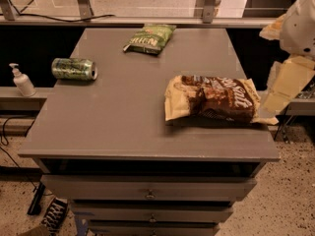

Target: Move green jalapeno chip bag near brown chip bag

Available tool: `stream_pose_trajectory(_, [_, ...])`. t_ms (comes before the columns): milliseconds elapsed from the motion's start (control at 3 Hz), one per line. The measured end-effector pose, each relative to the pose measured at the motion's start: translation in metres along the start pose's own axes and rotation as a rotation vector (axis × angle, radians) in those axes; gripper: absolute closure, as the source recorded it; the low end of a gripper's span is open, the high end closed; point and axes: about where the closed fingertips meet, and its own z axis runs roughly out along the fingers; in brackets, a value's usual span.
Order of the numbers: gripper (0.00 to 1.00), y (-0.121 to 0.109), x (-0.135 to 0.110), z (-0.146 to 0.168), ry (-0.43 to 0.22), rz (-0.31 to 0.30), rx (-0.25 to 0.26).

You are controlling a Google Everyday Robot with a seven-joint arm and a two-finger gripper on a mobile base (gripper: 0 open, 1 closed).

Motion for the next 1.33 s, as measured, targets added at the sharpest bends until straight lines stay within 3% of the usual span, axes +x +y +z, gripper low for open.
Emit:
stream_pose_trajectory(667, [0.0,-0.082,-0.083,0.031,-0.219,-0.053,0.1])
stream_pose_trajectory(1000, [0.0,-0.108,-0.139,0.052,-0.317,-0.058,0.153])
stream_pose_trajectory(1333, [0.0,-0.108,-0.139,0.052,-0.317,-0.058,0.153])
